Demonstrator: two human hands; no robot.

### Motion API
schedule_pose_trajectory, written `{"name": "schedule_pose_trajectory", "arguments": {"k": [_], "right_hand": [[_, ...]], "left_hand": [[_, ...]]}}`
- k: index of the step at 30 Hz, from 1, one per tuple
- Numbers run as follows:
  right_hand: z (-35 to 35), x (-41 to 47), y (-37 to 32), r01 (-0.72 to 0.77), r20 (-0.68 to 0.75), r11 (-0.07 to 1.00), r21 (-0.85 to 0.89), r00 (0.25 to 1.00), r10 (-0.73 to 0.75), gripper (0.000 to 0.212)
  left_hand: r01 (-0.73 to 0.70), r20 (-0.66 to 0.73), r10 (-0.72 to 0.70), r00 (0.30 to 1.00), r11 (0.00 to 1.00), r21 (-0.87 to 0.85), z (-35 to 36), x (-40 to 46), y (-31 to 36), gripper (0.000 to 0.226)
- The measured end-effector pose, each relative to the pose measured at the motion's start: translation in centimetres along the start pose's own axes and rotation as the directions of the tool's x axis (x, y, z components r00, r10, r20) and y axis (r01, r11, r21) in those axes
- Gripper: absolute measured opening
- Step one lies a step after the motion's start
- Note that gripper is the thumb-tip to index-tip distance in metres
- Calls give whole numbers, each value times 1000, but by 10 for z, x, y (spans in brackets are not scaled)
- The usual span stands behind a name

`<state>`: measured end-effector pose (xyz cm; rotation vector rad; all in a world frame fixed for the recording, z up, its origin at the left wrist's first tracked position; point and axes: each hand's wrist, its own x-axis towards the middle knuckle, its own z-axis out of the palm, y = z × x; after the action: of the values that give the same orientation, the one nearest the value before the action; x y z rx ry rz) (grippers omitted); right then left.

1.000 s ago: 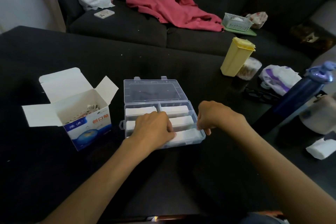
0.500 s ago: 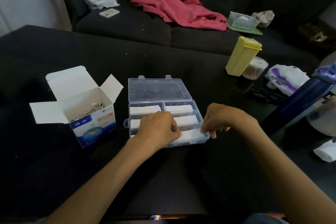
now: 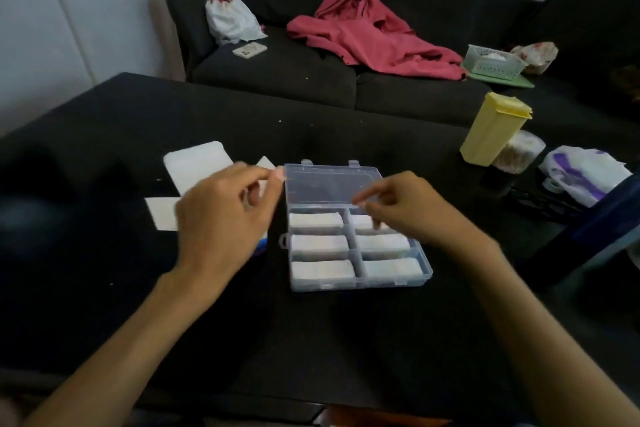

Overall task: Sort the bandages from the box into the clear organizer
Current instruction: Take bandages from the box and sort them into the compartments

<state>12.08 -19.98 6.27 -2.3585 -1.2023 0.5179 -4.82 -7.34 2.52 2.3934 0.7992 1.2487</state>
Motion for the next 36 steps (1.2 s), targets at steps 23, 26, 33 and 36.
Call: {"name": "schedule_pose_trajectory", "arguments": {"k": [23,26,33,36], "right_hand": [[113,-29,-28,415,-225,778,-472,796,-562,28],[112,-19,-34,455,-288,770,-447,742,-605,26],[117,-9,-34,432,-160,722,-541,790,-592,18],[110,-15,-36,475,-243,768,-430,758,-605,25]], "left_hand": [[258,251,-151,956,840,-478,-51,-19,-84,36],[196,99,-169,981,834,-515,-51,-17,-80,42],[488,445,-309,840,790,-372,-34,-14,-94,46],[522,509,-306,805,773,-360,-32,-13,-94,46]]}}
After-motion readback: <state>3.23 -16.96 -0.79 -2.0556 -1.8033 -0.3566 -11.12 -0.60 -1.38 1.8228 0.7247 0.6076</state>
